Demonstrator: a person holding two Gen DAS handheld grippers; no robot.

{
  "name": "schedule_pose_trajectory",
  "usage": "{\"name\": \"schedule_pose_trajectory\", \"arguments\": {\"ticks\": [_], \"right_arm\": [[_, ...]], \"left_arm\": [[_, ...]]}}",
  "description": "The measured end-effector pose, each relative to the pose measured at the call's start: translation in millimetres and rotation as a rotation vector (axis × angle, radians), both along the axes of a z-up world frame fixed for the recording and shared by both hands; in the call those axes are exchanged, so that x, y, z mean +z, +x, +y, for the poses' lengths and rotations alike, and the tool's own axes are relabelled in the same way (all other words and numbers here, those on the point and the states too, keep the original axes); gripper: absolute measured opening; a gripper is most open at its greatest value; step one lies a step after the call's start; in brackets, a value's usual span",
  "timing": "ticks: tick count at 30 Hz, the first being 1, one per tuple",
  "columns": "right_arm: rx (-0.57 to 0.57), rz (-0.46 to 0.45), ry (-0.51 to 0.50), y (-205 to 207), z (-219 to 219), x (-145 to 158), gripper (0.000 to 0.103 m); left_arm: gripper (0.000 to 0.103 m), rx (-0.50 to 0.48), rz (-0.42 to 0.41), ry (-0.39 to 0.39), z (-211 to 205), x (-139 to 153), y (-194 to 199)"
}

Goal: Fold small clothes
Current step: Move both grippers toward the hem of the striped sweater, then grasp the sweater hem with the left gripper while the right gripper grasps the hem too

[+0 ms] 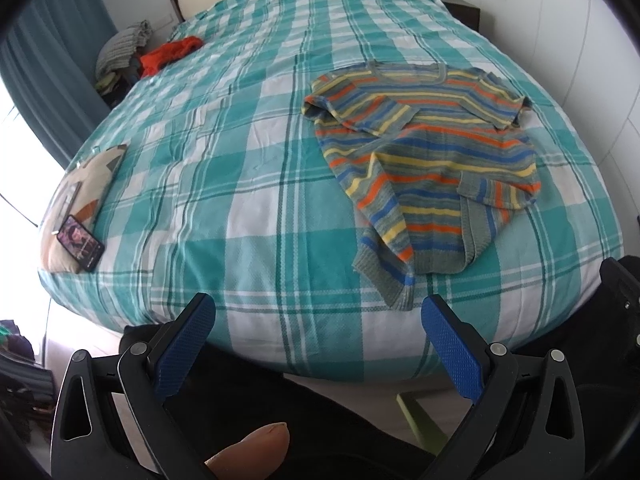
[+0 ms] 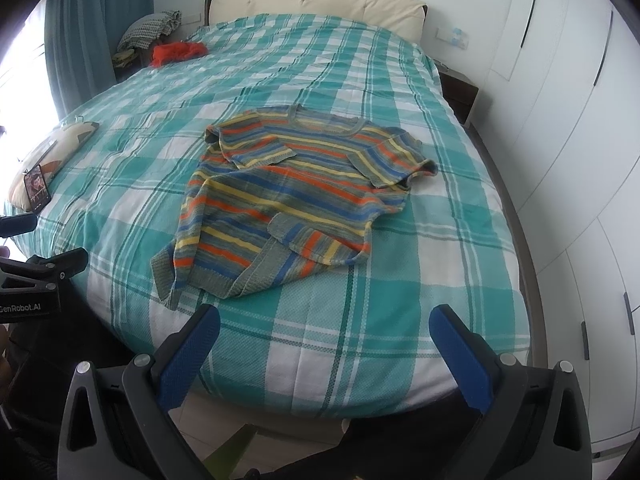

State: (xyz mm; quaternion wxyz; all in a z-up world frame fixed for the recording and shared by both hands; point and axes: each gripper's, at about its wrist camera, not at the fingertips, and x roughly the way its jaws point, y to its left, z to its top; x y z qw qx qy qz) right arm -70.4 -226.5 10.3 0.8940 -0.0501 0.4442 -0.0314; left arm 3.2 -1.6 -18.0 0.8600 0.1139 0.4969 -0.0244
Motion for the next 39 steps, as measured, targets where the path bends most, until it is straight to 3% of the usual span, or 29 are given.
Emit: {"name": "schedule_pose_trajectory", "arguments": {"ticks": [6,23,32,36,39], "right_arm": [[0.0,0.009,-0.004,-1,3,-4,0.103],[0.001,0.022,-0.002,2,0,-8,0.103],[-0.043,0.011,-0.005,4,-8,-8,0.103],[-0.038,0.005,0.01,14,-17,-14,0.103],[-0.002,0.001,0.039,30,-19,-29,0.103]], "left_arm": [[0.103,0.04,0.068,-0.046,12,-12,5],[0.103,0.036,0.015,0.03,12,-9,7],[0.103,0.127,0.138,-0.069,52,-47,21],[0.103,0.052,0.187,-0.161,41,-61,20],[0.103,-0.054,0.164,-0.138,11,-73,17]]}}
